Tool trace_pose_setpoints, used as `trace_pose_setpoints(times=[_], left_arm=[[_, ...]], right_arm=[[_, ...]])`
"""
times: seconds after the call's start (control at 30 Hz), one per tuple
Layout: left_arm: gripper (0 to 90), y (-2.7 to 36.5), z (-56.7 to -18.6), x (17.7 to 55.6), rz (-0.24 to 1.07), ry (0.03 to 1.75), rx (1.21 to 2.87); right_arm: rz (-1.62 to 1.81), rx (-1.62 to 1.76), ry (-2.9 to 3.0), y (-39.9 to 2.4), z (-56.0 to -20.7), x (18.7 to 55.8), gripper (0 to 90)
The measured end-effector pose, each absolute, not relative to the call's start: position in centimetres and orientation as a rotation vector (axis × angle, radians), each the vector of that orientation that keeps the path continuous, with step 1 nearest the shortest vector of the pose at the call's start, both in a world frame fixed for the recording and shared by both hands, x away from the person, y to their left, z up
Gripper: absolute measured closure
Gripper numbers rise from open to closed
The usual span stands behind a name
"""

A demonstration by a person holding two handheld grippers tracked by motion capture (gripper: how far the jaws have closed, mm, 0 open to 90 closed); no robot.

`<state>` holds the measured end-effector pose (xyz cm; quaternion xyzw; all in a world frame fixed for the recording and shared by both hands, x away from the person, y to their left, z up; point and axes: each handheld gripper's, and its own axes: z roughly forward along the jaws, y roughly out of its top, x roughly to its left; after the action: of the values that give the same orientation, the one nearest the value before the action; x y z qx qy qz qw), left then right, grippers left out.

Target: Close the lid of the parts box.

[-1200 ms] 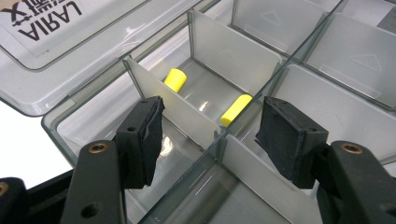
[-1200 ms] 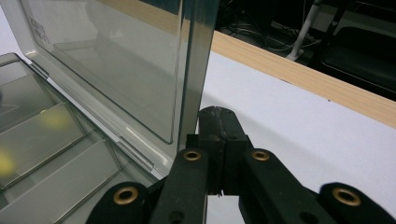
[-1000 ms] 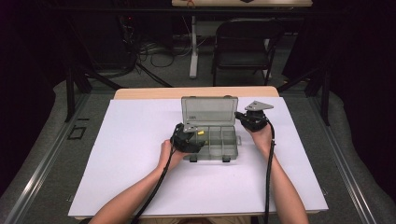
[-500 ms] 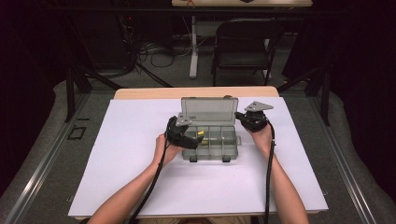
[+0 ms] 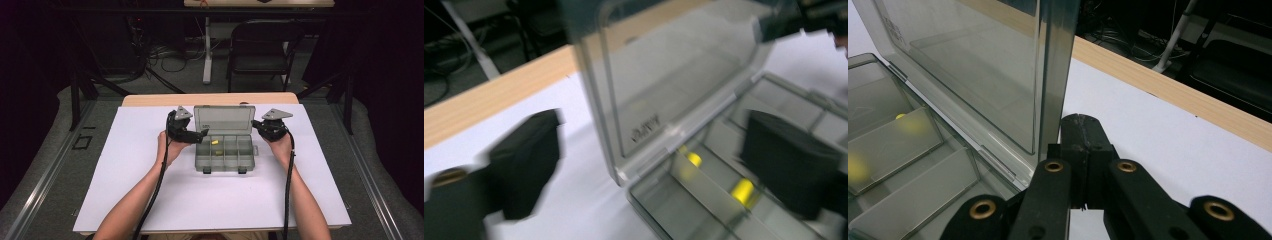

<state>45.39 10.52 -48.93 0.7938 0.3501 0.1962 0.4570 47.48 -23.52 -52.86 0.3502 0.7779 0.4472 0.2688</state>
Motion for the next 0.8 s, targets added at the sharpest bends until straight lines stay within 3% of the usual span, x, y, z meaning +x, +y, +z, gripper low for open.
trace_pose_setpoints(times=[0.43,0.8], left_arm=[[54.4,11.5,-50.2,46.3,0.425,0.852,1.841],[66.8,11.7,-50.5,46.2,0.434,0.827,1.834]], right_arm=[[1.204,0.937,2.095,-23.5,-52.8,47.4,90.0],[1.178,0.939,2.103,-23.4,-52.7,47.2,90.0]])
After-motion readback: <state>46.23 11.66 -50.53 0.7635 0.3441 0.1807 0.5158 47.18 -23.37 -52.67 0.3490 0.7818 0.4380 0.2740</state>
